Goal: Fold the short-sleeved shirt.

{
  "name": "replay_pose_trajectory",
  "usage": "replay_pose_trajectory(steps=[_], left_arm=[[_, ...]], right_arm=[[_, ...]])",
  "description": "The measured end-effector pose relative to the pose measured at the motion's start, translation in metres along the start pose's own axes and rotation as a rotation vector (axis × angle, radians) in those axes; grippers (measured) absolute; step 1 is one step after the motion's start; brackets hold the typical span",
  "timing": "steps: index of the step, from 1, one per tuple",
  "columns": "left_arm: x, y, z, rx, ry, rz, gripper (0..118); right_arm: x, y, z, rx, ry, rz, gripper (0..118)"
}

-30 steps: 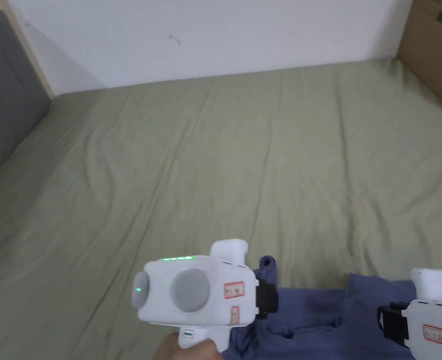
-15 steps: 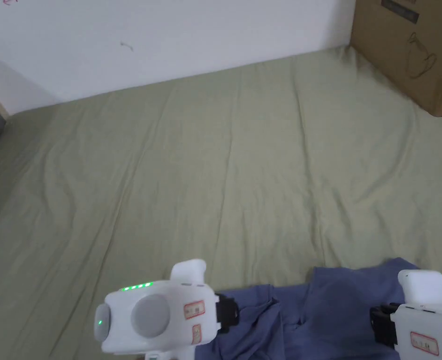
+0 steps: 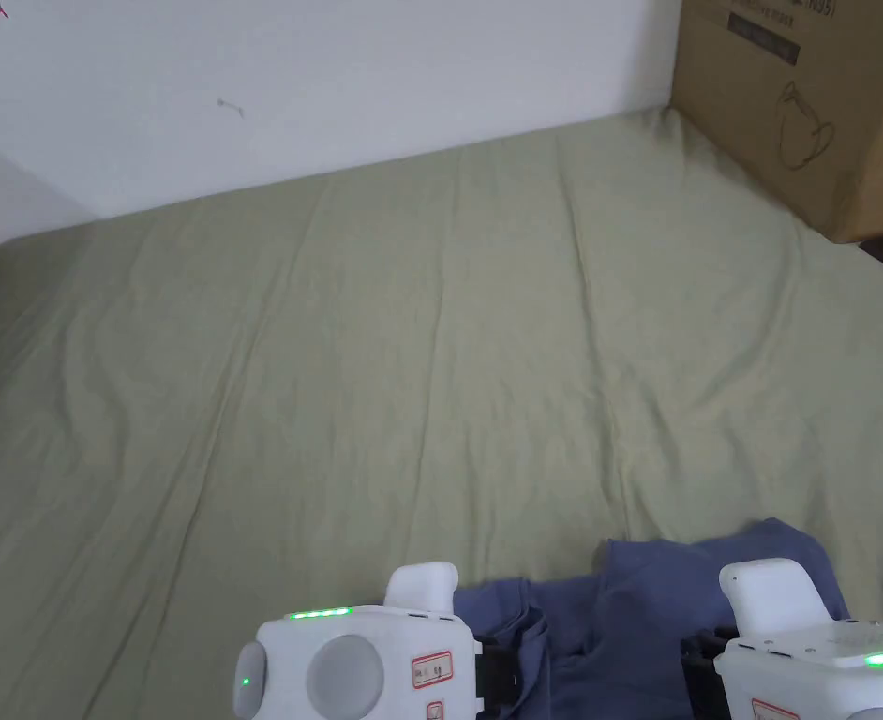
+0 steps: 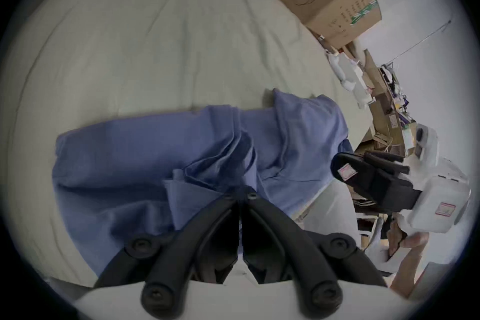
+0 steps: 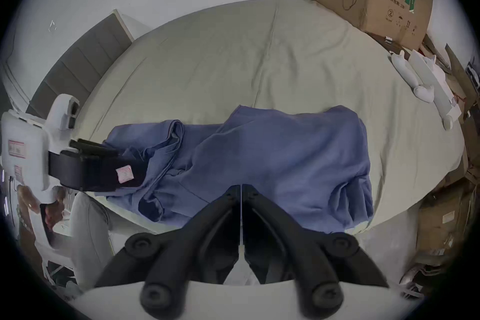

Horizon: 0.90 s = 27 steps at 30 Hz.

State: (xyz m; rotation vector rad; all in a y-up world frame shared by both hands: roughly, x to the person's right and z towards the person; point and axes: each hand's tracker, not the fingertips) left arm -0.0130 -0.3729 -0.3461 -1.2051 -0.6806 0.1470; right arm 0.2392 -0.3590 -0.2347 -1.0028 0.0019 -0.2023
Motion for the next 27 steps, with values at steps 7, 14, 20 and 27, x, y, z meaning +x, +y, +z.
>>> replay_pose_trajectory(steps=[7,14,20,27], left_arm=[[-0.028,0.012,0.039,0.100,-0.059,0.105,1],[-0.065,0.017,0.041,0.087,0.075,0.080,1],[-0.057,-0.005,-0.002,-0.031,0.048,0.077,1],[-0.016,-0.016,-0.019,-0.050,-0.009,0.056,1]], right_arm=[[0.007,-0.001,-0.005,-0.010,-0.012,-0.028,1],[0.006,-0.001,-0.011,-0.018,0.000,-0.036,1],[0.002,-0.001,-0.011,-0.021,0.013,-0.038,2],[-0.001,-0.002,-0.011,-0.036,0.002,-0.027,2]])
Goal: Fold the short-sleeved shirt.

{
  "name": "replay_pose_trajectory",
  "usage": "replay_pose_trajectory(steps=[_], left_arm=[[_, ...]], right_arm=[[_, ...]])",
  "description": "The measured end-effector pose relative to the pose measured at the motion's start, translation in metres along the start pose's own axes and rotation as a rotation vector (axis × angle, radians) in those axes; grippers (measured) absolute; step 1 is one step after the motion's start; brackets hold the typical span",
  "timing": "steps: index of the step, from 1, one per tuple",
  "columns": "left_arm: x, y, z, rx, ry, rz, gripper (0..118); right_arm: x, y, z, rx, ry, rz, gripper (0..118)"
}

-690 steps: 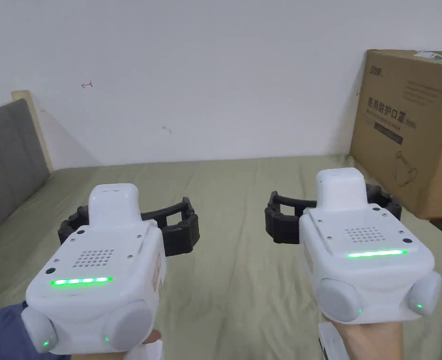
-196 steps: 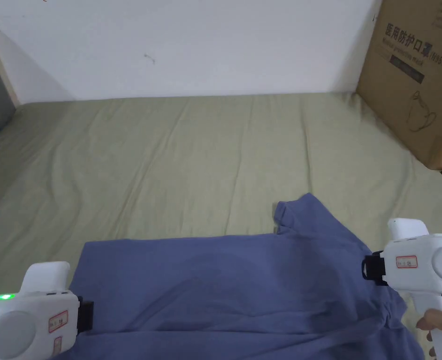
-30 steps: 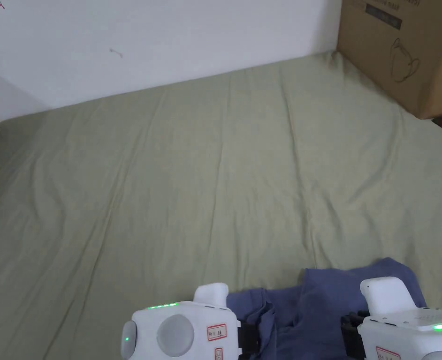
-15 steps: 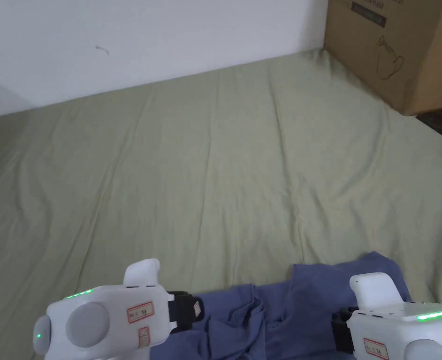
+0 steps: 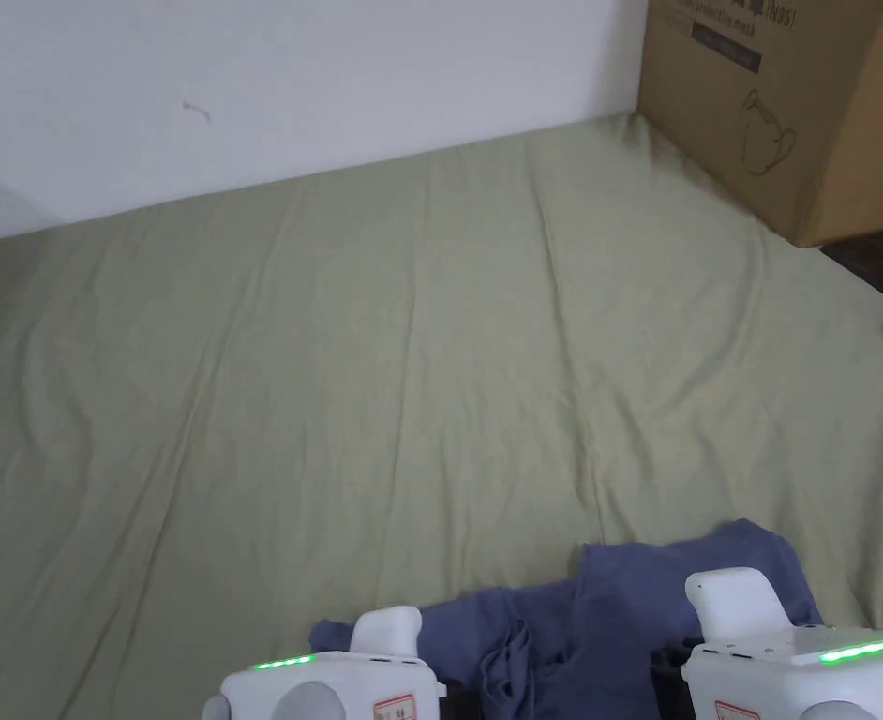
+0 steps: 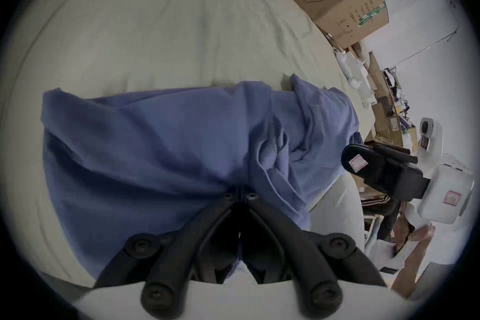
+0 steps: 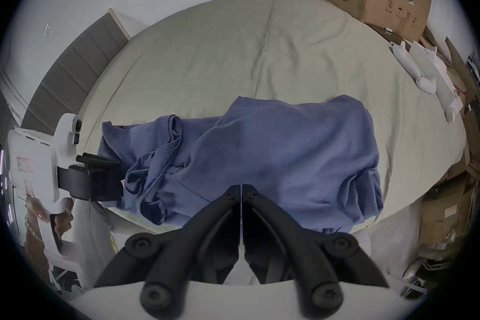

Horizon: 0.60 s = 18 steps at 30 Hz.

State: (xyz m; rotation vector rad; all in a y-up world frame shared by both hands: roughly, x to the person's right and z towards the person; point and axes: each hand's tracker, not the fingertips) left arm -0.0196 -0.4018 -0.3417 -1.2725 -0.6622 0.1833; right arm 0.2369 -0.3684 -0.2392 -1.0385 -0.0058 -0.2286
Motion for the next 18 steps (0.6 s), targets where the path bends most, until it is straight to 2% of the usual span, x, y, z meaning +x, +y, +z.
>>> replay_pose_trajectory(steps=[3,8,10,12,18], left_arm=[[0.015,-0.004,0.006,0.018,-0.089,-0.010,1],[0.017,-0.015,-0.015,-0.045,-0.071,-0.027,1],[0.012,-0.015,-0.005,-0.018,-0.130,0.057,1],[0.010,-0.016,0.006,0.009,-0.184,0.056,1],[-0.009,-0.020,0.050,0.097,-0.169,0.017,1]], right_arm=[[-0.001,-0.001,0.002,-0.002,-0.005,0.000,1],[-0.001,-0.002,0.002,-0.018,-0.021,-0.021,1],[-0.004,-0.002,0.009,-0.011,-0.021,-0.016,1],[-0.007,-0.001,0.014,-0.004,-0.023,-0.007,1],[-0.019,0.003,0.023,0.012,-0.038,0.013,2]])
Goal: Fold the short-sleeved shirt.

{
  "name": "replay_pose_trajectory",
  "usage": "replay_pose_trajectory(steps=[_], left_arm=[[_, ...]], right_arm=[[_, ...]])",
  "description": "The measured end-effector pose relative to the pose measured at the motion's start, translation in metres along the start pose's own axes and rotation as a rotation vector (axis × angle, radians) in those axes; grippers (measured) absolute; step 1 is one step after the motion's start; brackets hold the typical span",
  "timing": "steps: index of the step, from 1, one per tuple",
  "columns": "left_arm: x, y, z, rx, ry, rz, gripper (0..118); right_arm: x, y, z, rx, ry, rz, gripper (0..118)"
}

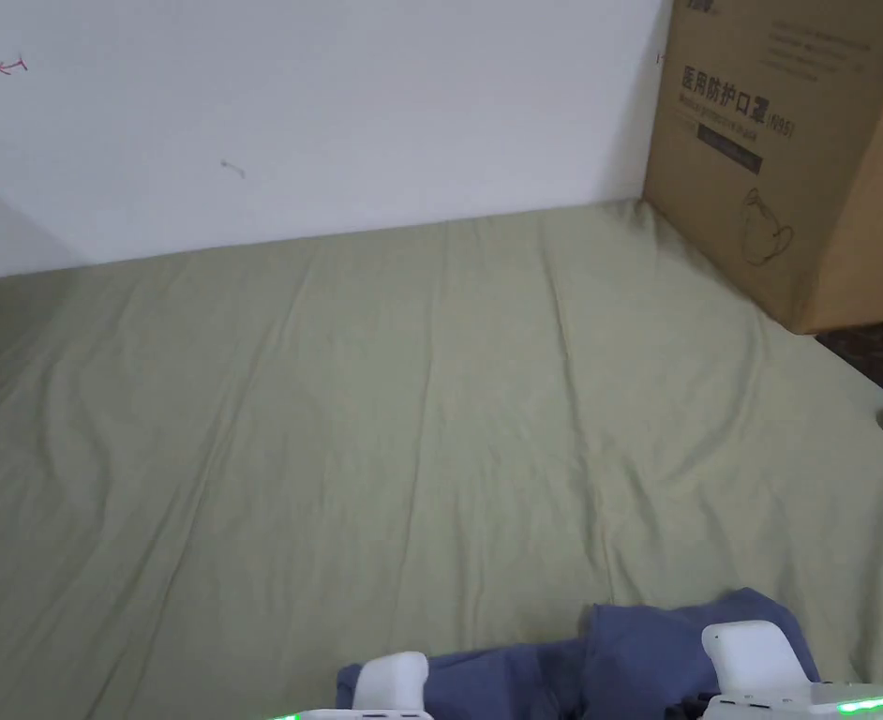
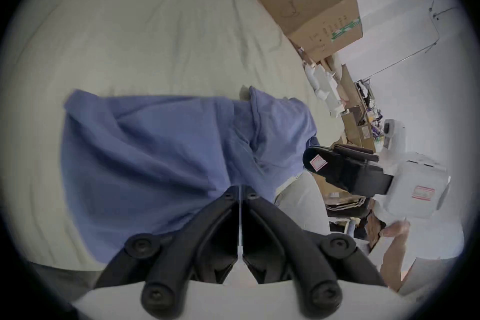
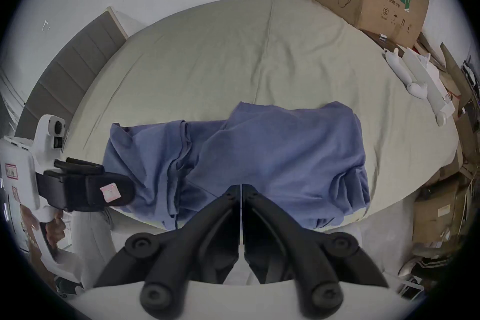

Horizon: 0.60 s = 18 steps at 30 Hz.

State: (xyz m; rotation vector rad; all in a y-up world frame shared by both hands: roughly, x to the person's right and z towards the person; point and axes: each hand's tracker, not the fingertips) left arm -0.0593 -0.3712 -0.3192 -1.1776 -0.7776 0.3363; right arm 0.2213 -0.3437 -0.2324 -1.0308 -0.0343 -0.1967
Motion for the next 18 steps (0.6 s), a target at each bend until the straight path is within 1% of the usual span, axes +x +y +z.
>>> replay_pose_trajectory(steps=[3,7,9,10,11,12,13,14,15,16,17,18], left_arm=[[-0.027,-0.004,0.029,0.051,0.002,0.043,1],[-0.078,-0.012,0.066,0.115,0.043,0.166,1],[-0.096,-0.015,0.075,0.108,0.035,0.166,4],[-0.103,-0.016,0.078,0.100,0.032,0.167,18],[-0.108,-0.017,0.079,0.097,0.021,0.168,39],[-0.115,-0.018,0.077,0.102,-0.001,0.178,66],[-0.120,-0.016,0.072,0.105,-0.027,0.204,66],[-0.124,-0.014,0.066,0.101,-0.050,0.243,76],[-0.130,-0.013,0.058,0.099,-0.081,0.271,91],[-0.136,-0.011,0.050,0.092,-0.120,0.290,111],[-0.141,-0.010,0.045,0.096,-0.146,0.317,116],[-0.145,-0.009,0.034,0.100,-0.172,0.347,115]], right_arm=[[-0.007,0.002,0.001,0.005,0.016,0.004,2],[-0.019,0.005,0.000,0.004,0.016,0.022,2],[-0.025,0.008,-0.003,-0.001,0.018,0.029,2],[-0.028,0.009,-0.004,-0.004,0.023,0.034,2],[-0.031,0.010,-0.006,-0.006,0.025,0.037,2],[-0.035,0.012,-0.007,-0.007,0.025,0.042,2],[-0.038,0.013,-0.009,-0.009,0.027,0.046,2],[-0.040,0.015,-0.011,-0.013,0.028,0.050,2],[-0.043,0.016,-0.013,-0.019,0.027,0.054,2],[-0.045,0.017,-0.014,-0.021,0.027,0.058,1],[-0.047,0.018,-0.015,-0.028,0.028,0.063,2],[-0.049,0.019,-0.017,-0.036,0.028,0.070,2]])
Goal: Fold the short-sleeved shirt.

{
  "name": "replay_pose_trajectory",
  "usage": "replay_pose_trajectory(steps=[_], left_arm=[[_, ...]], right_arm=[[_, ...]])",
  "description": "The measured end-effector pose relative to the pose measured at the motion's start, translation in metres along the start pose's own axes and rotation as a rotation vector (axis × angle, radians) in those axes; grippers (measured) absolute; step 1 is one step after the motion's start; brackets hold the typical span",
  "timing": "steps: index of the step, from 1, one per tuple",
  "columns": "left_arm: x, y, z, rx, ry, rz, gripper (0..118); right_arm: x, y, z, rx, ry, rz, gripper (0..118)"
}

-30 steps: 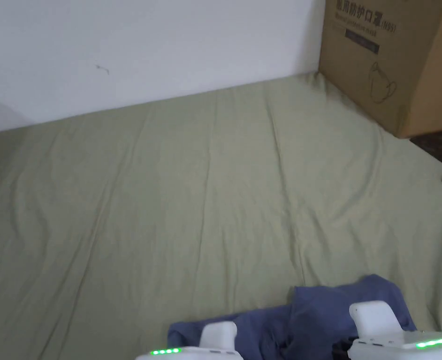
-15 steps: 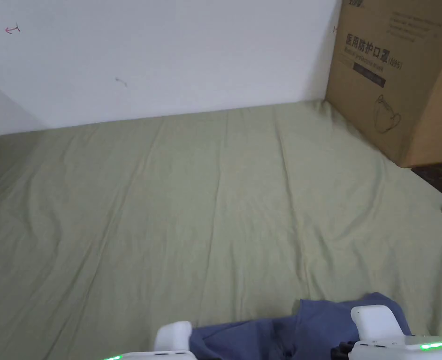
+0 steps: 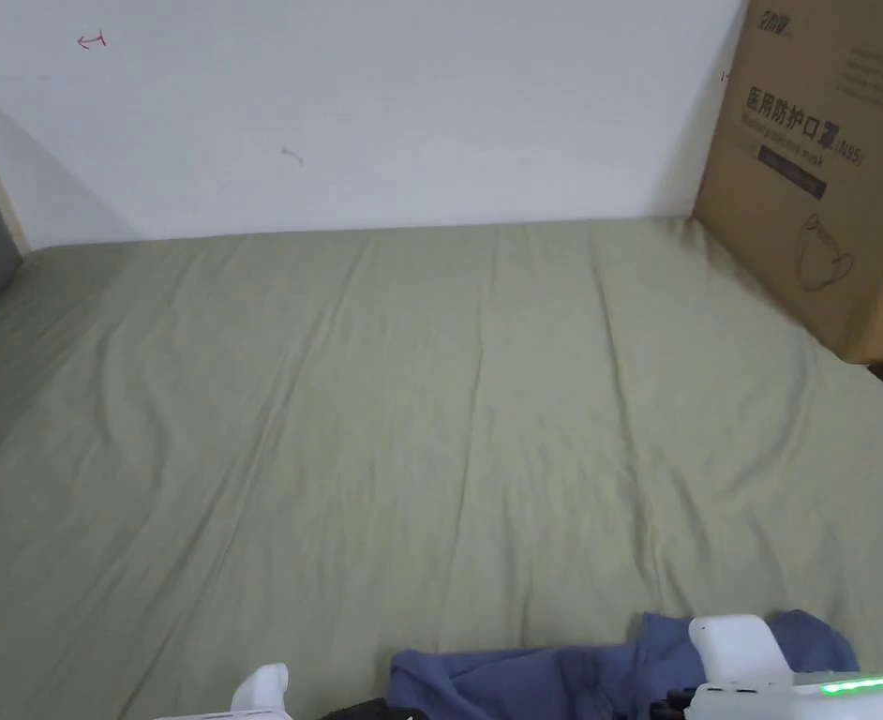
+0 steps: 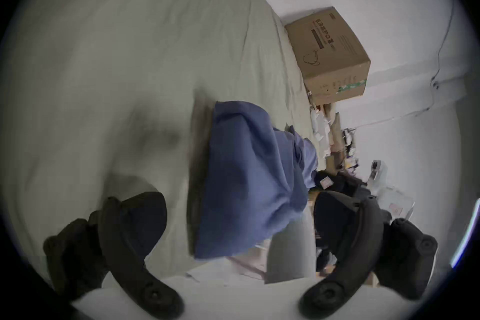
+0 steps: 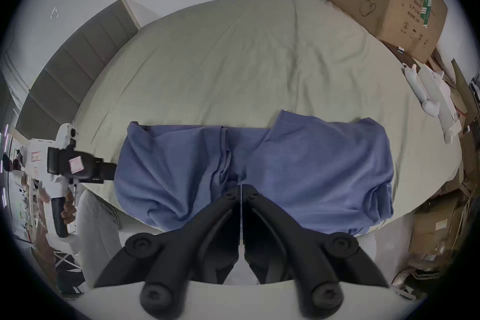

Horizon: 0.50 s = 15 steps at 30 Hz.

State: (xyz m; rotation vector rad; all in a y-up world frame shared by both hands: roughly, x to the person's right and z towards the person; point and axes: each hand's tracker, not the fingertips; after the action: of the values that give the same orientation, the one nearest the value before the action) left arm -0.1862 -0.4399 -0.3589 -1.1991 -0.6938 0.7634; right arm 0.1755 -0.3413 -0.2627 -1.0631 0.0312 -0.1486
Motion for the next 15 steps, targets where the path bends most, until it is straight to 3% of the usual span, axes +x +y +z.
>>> replay_pose_trajectory(steps=[6,7,8,9,10,12,15], left_arm=[[-0.011,0.017,-0.030,-0.067,-0.205,0.083,115],[-0.010,0.019,-0.033,-0.098,-0.221,0.072,93],[-0.017,0.021,-0.038,-0.124,-0.236,0.072,41],[-0.016,0.021,-0.045,-0.149,-0.113,0.046,9],[-0.018,0.021,-0.047,-0.158,-0.050,0.039,9],[-0.019,0.021,-0.044,-0.140,-0.143,0.047,9],[-0.010,0.029,-0.019,-0.110,-0.157,0.033,9]], right_arm=[[-0.005,0.002,-0.005,-0.013,-0.015,0.011,1],[-0.006,0.002,-0.007,-0.016,-0.013,0.004,2],[-0.006,0.002,-0.008,-0.018,-0.008,-0.001,1],[-0.007,0.002,-0.010,-0.025,-0.004,-0.004,1],[-0.008,0.003,-0.011,-0.033,-0.007,-0.005,2],[-0.013,0.004,-0.008,-0.040,-0.033,0.012,2],[-0.023,0.008,-0.002,-0.013,-0.063,0.049,1]])
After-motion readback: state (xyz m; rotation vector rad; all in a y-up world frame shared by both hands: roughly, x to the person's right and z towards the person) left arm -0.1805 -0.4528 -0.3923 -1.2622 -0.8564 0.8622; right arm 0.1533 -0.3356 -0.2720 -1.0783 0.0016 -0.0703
